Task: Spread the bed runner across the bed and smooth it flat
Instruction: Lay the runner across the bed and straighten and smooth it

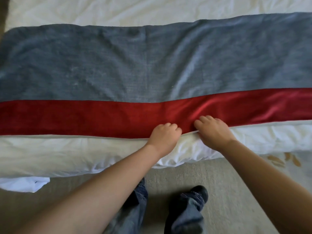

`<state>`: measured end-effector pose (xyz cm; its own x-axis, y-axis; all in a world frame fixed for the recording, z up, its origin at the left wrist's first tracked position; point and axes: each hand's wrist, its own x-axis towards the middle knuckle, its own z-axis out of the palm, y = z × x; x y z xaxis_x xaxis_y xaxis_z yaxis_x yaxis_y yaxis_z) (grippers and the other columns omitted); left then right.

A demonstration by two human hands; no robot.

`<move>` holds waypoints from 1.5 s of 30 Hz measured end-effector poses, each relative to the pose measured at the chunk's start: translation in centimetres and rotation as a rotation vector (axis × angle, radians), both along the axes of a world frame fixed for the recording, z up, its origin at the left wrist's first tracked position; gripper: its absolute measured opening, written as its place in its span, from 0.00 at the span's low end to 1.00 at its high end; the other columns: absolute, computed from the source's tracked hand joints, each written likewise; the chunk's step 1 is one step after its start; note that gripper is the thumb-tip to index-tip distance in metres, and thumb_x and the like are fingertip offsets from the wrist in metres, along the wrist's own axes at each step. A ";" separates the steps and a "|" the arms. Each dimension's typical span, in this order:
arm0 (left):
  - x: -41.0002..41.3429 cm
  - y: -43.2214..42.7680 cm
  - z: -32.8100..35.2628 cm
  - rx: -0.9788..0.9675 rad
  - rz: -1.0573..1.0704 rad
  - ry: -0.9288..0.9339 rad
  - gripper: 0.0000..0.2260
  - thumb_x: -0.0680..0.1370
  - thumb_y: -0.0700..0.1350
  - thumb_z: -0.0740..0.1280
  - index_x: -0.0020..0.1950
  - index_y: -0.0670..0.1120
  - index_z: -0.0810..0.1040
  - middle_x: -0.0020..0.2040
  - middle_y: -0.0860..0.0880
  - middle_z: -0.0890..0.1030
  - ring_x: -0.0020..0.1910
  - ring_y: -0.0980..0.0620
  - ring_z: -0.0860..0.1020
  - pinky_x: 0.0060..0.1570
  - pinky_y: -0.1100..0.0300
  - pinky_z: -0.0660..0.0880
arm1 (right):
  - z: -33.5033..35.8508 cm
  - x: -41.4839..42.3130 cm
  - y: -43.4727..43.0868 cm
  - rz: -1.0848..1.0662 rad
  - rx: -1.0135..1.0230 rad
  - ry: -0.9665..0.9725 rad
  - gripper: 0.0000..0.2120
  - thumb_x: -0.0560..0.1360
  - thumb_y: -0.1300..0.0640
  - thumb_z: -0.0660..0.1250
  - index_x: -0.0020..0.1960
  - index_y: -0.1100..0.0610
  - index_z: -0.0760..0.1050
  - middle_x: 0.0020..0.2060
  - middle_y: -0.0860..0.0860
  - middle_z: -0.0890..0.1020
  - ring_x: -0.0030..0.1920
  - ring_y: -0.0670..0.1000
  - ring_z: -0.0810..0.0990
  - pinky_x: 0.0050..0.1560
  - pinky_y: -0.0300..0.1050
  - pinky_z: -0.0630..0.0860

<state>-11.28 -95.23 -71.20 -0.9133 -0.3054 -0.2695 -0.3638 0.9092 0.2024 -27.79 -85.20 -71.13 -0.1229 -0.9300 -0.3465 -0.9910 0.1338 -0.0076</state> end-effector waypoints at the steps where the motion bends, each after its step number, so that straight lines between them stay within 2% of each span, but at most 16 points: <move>1: -1.4 0.7 0.0 -0.003 0.011 0.006 0.04 0.76 0.40 0.62 0.50 0.45 0.75 0.49 0.47 0.77 0.48 0.46 0.76 0.42 0.54 0.70 | 0.1 -1.2 0.6 -0.003 0.006 0.006 0.08 0.73 0.59 0.61 0.52 0.54 0.72 0.47 0.51 0.76 0.49 0.55 0.76 0.43 0.48 0.72; 5: -6.6 3.1 -0.2 -0.013 0.081 0.043 0.04 0.76 0.39 0.63 0.49 0.45 0.76 0.47 0.47 0.78 0.47 0.46 0.77 0.39 0.53 0.70 | 0.2 -6.0 2.2 0.025 -0.020 0.039 0.08 0.74 0.58 0.62 0.52 0.54 0.73 0.47 0.51 0.76 0.48 0.54 0.76 0.43 0.48 0.72; 8: -9.2 5.0 -0.2 -0.022 0.164 0.039 0.07 0.73 0.33 0.62 0.46 0.44 0.76 0.44 0.46 0.78 0.44 0.44 0.77 0.34 0.54 0.64 | 0.1 -9.0 4.1 -0.032 -0.033 0.013 0.07 0.73 0.61 0.62 0.50 0.55 0.74 0.44 0.51 0.77 0.47 0.55 0.77 0.40 0.48 0.72; 9: -9.5 5.6 -0.3 -0.016 0.188 0.028 0.08 0.72 0.32 0.62 0.45 0.44 0.75 0.44 0.46 0.78 0.43 0.44 0.77 0.33 0.55 0.62 | 0.1 -9.5 4.8 -0.023 -0.062 0.012 0.06 0.72 0.63 0.64 0.47 0.56 0.75 0.42 0.52 0.78 0.44 0.56 0.78 0.37 0.47 0.72; 12: -9.5 7.1 -0.8 -0.004 0.181 -0.028 0.08 0.71 0.34 0.62 0.45 0.45 0.75 0.44 0.47 0.78 0.45 0.45 0.77 0.35 0.55 0.63 | 0.5 -9.2 6.8 0.126 -0.183 -0.052 0.04 0.62 0.67 0.67 0.32 0.59 0.74 0.28 0.54 0.76 0.27 0.56 0.76 0.23 0.42 0.69; 13: -9.4 7.4 -0.9 -0.005 0.161 -0.045 0.08 0.71 0.36 0.62 0.46 0.45 0.74 0.45 0.48 0.78 0.45 0.46 0.77 0.35 0.56 0.63 | 0.4 -9.2 7.5 0.159 -0.222 -0.073 0.05 0.60 0.66 0.69 0.30 0.59 0.74 0.26 0.54 0.75 0.25 0.55 0.75 0.21 0.41 0.68; 17: -11.0 7.9 -0.5 -0.001 0.135 -0.057 0.04 0.71 0.42 0.63 0.45 0.47 0.73 0.44 0.50 0.77 0.43 0.48 0.77 0.34 0.57 0.65 | -0.2 -11.1 9.2 0.150 -0.226 -0.143 0.10 0.57 0.68 0.74 0.34 0.58 0.77 0.29 0.53 0.76 0.29 0.56 0.76 0.24 0.44 0.71; 22: -17.5 10.8 -0.2 0.012 0.112 0.016 0.06 0.72 0.46 0.64 0.47 0.47 0.74 0.44 0.50 0.77 0.44 0.48 0.77 0.36 0.57 0.65 | -0.2 -16.9 11.4 0.025 -0.247 -0.057 0.09 0.59 0.66 0.73 0.36 0.58 0.77 0.32 0.54 0.77 0.32 0.57 0.77 0.29 0.46 0.71; 27: -25.7 14.8 -0.3 0.028 0.148 0.076 0.03 0.75 0.40 0.64 0.47 0.45 0.75 0.45 0.48 0.78 0.44 0.45 0.77 0.33 0.56 0.63 | -0.7 -23.2 15.0 -0.136 -0.226 0.016 0.08 0.63 0.68 0.71 0.39 0.60 0.75 0.34 0.56 0.77 0.36 0.59 0.78 0.33 0.50 0.74; 31: -29.6 16.4 0.0 0.050 0.126 0.041 0.04 0.75 0.36 0.64 0.45 0.44 0.76 0.44 0.47 0.78 0.43 0.44 0.77 0.33 0.55 0.63 | -1.0 -25.6 17.2 -0.135 -0.226 -0.009 0.13 0.58 0.73 0.73 0.36 0.60 0.74 0.31 0.55 0.75 0.32 0.58 0.76 0.28 0.46 0.71; 35: -29.4 18.0 -0.2 0.089 0.065 0.025 0.04 0.74 0.35 0.65 0.44 0.43 0.76 0.43 0.46 0.78 0.42 0.44 0.77 0.34 0.55 0.64 | -1.5 -26.1 20.1 -0.149 -0.250 -0.070 0.16 0.55 0.74 0.73 0.36 0.59 0.74 0.30 0.53 0.74 0.30 0.56 0.74 0.28 0.45 0.69; 40: -29.1 18.2 -0.9 0.134 0.050 0.033 0.02 0.76 0.39 0.64 0.46 0.44 0.76 0.45 0.47 0.78 0.45 0.45 0.76 0.34 0.55 0.67 | -2.2 -26.0 20.6 -0.171 -0.186 -0.136 0.11 0.58 0.67 0.69 0.39 0.57 0.74 0.34 0.52 0.75 0.36 0.57 0.75 0.34 0.49 0.74; 45: -32.5 19.5 -0.9 0.191 -0.006 0.047 0.03 0.76 0.41 0.64 0.48 0.44 0.75 0.47 0.47 0.78 0.48 0.45 0.77 0.37 0.54 0.68 | -1.3 -29.5 20.8 -0.223 -0.060 -0.025 0.12 0.60 0.63 0.69 0.43 0.56 0.75 0.39 0.52 0.77 0.42 0.56 0.77 0.38 0.49 0.71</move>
<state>-43.75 -75.69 -72.05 -0.9279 -0.2472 -0.2792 -0.3444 0.8550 0.3878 -57.33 -64.40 -72.40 -0.3195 -0.8997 -0.2974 -0.9364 0.3479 -0.0464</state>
